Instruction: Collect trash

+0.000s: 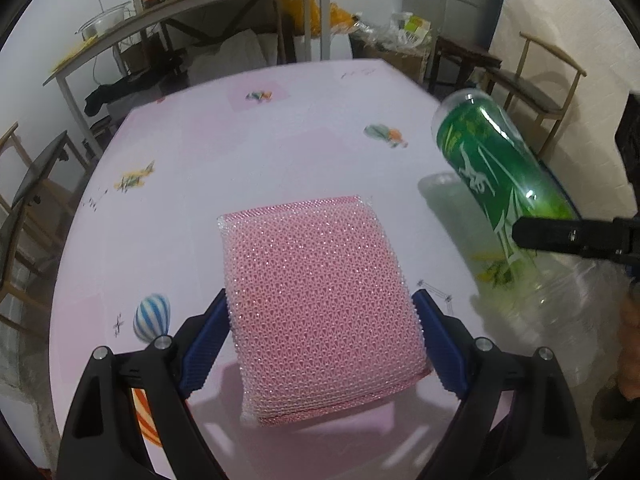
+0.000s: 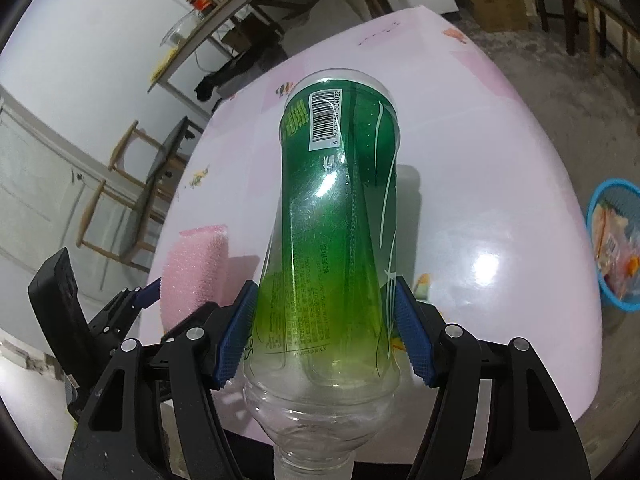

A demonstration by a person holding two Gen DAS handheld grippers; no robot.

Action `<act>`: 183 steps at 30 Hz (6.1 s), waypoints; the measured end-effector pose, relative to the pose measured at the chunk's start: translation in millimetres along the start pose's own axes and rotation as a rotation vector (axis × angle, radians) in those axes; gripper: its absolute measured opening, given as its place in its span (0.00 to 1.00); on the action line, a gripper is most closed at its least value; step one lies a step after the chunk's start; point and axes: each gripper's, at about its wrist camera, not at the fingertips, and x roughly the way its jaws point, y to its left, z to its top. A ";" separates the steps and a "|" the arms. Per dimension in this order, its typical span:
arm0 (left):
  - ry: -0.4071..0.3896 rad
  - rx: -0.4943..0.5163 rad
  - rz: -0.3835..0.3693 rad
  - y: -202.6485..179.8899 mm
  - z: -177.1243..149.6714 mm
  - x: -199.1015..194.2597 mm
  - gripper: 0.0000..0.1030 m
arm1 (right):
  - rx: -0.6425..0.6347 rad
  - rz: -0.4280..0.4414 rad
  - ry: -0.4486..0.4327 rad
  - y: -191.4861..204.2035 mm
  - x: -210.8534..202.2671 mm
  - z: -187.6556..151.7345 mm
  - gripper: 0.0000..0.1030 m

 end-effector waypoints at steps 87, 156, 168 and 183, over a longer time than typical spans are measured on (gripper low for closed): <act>-0.108 0.031 0.040 -175.2 -33.4 -65.3 0.95 | -0.163 -0.650 -0.427 -19.4 -181.7 -152.9 0.92; -0.063 -0.036 0.195 -153.4 -50.1 -71.3 0.95 | -0.052 -0.805 -0.452 -27.8 -186.0 -165.7 0.92; -0.059 -0.038 0.195 -152.6 -49.5 -71.0 0.95 | -0.057 -0.806 -0.457 -26.3 -186.1 -163.7 0.92; -0.050 -0.033 0.192 -153.2 -49.4 -69.9 0.95 | -0.059 -0.807 -0.458 -26.5 -186.2 -163.4 0.92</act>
